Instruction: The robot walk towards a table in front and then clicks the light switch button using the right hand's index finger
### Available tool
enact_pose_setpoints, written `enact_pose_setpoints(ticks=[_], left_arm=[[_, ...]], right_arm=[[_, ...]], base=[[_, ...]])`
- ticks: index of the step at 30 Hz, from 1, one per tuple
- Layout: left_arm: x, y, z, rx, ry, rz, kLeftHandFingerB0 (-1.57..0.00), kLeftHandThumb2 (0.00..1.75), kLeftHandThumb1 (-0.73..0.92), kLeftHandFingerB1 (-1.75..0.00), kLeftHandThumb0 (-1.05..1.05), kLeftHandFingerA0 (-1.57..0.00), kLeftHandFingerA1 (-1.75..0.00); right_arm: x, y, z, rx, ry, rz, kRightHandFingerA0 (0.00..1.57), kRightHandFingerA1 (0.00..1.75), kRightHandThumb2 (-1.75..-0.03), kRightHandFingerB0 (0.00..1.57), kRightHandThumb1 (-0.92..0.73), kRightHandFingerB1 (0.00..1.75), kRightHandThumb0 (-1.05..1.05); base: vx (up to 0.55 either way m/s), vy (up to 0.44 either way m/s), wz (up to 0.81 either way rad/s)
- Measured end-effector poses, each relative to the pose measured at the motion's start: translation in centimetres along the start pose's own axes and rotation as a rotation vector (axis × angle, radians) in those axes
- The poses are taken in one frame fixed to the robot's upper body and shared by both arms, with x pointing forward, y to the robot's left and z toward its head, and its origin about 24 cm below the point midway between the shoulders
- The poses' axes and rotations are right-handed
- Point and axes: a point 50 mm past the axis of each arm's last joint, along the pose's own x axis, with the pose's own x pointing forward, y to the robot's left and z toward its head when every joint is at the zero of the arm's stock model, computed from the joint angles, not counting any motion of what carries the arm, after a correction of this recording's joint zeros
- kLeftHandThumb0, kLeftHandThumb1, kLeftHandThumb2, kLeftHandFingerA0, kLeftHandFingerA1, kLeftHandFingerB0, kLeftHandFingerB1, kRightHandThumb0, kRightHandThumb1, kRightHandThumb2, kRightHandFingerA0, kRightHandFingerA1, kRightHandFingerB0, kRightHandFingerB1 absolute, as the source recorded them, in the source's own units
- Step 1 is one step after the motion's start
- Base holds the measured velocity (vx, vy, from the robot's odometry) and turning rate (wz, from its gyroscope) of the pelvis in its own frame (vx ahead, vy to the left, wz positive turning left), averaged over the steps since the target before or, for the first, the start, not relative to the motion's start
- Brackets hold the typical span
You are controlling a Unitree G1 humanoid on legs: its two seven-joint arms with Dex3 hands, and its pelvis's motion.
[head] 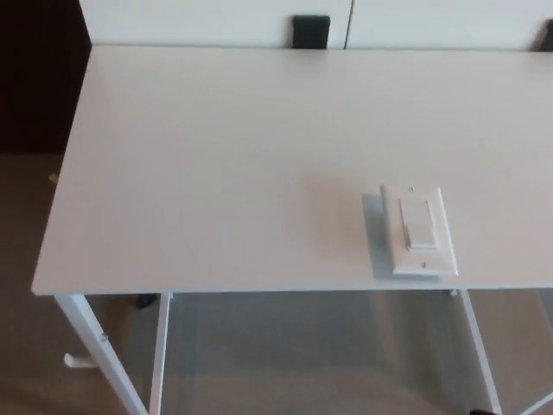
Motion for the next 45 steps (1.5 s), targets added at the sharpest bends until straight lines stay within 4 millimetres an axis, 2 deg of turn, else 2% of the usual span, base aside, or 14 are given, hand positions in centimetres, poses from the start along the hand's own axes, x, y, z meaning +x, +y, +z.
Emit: enact_pose_setpoints(ticks=[5,6,7,9,22,25,27,28,29,30,37,38,39,45], left_arm=[[0.0,-0.1,0.2,-0.005,-0.009,-0.011,0.0,1.25,0.4,-0.19,-0.43,0.0,-0.29],[-0.1,-0.1,0.0,-0.004,-0.004,-0.014,0.0,1.24,0.41,-0.15,-0.41,0.0,-0.29],[-0.2,-0.1,-0.1,-0.003,-0.001,-0.016,0.0,1.24,0.41,-0.16,-0.4,0.0,-0.3],[-0.3,-0.2,-0.2,-0.006,0.008,-0.023,0.0,1.23,0.45,-0.13,-0.48,0.0,-0.33],[0.2,-1.5,0.2,-0.006,0.016,-0.092,0.0,1.12,0.31,-0.49,-0.47,-0.01,-0.72],[0.3,-1.6,0.3,-0.003,0.016,-0.105,0.0,1.13,0.31,-0.48,-0.44,0.0,-0.74],[0.4,-1.7,0.6,0.001,0.012,-0.112,0.0,1.11,0.33,-0.49,-0.45,-0.01,-0.68],[0.4,-1.8,0.7,0.002,0.011,-0.117,0.0,1.13,0.34,-0.53,-0.45,0.0,-0.77],[0.4,-2.0,0.7,0.004,0.01,-0.124,0.0,1.12,0.32,-0.53,-0.47,-0.01,-0.77],[0.3,-2.1,0.6,0.005,0.011,-0.133,0.0,1.1,0.32,-0.49,-0.49,-0.02,-0.7],[-0.2,-2.7,0.0,0.016,0.035,-0.162,0.0,1.1,0.32,-0.55,-0.46,0.0,-0.83],[-0.2,-2.7,0.0,0.016,0.037,-0.163,0.0,1.09,0.31,-0.54,-0.46,0.0,-0.82],[-0.2,-2.7,0.0,0.015,0.038,-0.164,0.0,1.09,0.31,-0.53,-0.49,-0.06,-0.72],[0.2,-2.7,0.8,0.023,0.015,-0.171,0.0,1.11,0.32,-0.56,-0.47,0.0,-0.88]], right_arm=[[0.4,-0.2,-0.4,0.002,0.028,-0.001,0.23,0.63,-0.91,0.2,-0.33,0.59,0.11],[0.4,-0.3,-0.6,0.001,0.035,-0.001,0.22,0.66,-0.76,0.23,-0.42,0.58,0.13],[0.3,-0.3,-0.7,0.002,0.039,-0.001,0.23,0.63,-0.93,0.21,-0.37,0.6,0.14],[0.3,-0.3,-0.8,0.005,0.044,0.001,0.25,0.64,-0.92,0.22,-0.36,0.6,0.13],[0.4,-0.8,-0.5,-0.008,0.033,-0.007,0.26,0.64,-0.9,0.2,-0.34,0.58,0.03],[0.6,-0.5,-0.3,-0.005,0.025,-0.001,0.26,0.64,-0.91,0.2,-0.35,0.59,0.04],[0.8,-0.5,-0.1,-0.006,0.022,0.001,0.32,0.72,-0.77,0.26,-0.41,0.6,0.02],[1.0,-0.5,0.1,-0.007,0.018,0.002,0.32,0.67,-0.91,0.26,-0.32,0.62,0.0],[1.2,-0.4,0.3,-0.011,0.012,0.002,0.32,0.7,-0.76,0.27,-0.41,0.61,0.01],[1.2,-0.4,0.3,-0.016,0.008,0.003,0.29,0.65,-0.91,0.23,-0.34,0.6,0.04],[0.6,-0.4,-0.6,-0.028,0.035,0.003,0.32,0.65,-0.89,0.27,-0.34,0.61,0.03],[0.6,-0.4,-0.6,-0.03,0.036,0.004,0.33,0.66,-0.7,0.29,-0.46,0.59,0.03],[0.6,-0.3,-0.6,-0.032,0.035,0.006,0.32,0.66,-0.9,0.27,-0.34,0.62,0.04],[0.7,-0.3,-0.4,-0.04,0.03,0.003,0.34,0.67,-0.9,0.3,-0.33,0.63,0.0]], base=[[0.06,-0.041,0.03],[0.1,-0.138,0.03],[0.1,-0.16,0.07],[0.03,-0.156,0.11],[-0.01,0.028,-0.02],[-0.04,0.221,-0.06],[0.06,0.096,0.11],[0.0,0.0,0.0],[0.06,0.023,0.09],[0.07,-0.024,0.09],[0.01,-0.06,0.04],[0.0,0.0,0.0],[0.0,0.0,0.0],[0.0,0.0,0.0]])
